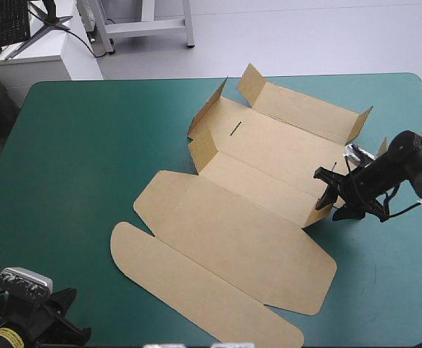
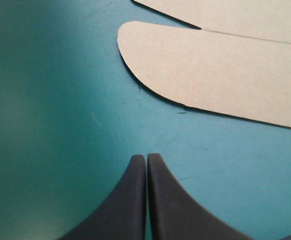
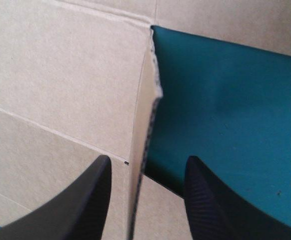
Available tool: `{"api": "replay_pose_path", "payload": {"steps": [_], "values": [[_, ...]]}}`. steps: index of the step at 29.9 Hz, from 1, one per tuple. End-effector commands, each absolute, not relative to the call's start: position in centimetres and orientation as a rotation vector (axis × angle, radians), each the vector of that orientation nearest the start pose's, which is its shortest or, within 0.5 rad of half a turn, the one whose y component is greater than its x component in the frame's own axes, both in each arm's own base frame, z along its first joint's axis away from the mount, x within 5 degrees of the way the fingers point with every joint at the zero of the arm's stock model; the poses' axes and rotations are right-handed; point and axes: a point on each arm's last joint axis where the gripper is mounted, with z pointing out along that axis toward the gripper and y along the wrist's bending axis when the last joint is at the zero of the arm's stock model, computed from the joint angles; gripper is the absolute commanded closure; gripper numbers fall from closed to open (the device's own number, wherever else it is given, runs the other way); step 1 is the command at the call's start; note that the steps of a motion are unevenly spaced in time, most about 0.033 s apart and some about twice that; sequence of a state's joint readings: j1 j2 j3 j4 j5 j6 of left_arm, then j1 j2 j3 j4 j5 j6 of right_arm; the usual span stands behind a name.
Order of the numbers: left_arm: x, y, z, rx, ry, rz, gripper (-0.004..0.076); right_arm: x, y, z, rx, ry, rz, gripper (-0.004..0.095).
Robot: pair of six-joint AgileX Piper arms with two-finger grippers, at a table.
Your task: Fold the box
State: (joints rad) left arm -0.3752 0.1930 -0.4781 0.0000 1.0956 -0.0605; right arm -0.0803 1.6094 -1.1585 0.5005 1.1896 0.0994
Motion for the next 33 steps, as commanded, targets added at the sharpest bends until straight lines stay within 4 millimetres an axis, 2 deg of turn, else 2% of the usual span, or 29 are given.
{"api": "replay_pose_path", "payload": {"steps": [1, 9, 18, 21, 25, 33], "values": [[2.63, -1.04, 27.79, 0.345, 2.205, -0.244, 0.0734, 30.32, 2.08, 27.47, 0.586, 2.871, 0.797, 0.0482], [2.63, -1.04, 27.79, 0.345, 2.205, -0.244, 0.0734, 30.56, 1.92, 27.23, 0.600, 2.860, 0.773, 0.0490], [2.63, -1.04, 27.79, 0.345, 2.205, -0.244, 0.0734, 30.68, 2.07, 26.89, 0.687, 2.870, 0.786, 0.0608], [2.63, -1.04, 27.79, 0.345, 2.205, -0.244, 0.0734, 30.67, 2.04, 26.87, 0.684, 2.872, 0.779, 0.0703], [2.63, -1.04, 27.79, 0.345, 2.205, -0.244, 0.0734, 30.68, 2.06, 26.88, 0.698, 2.870, 0.784, 0.0927], [2.63, -1.04, 27.79, 0.345, 2.205, -0.244, 0.0734, 30.71, 2.02, 26.87, 0.685, 2.868, 0.777, 0.0922]]}}
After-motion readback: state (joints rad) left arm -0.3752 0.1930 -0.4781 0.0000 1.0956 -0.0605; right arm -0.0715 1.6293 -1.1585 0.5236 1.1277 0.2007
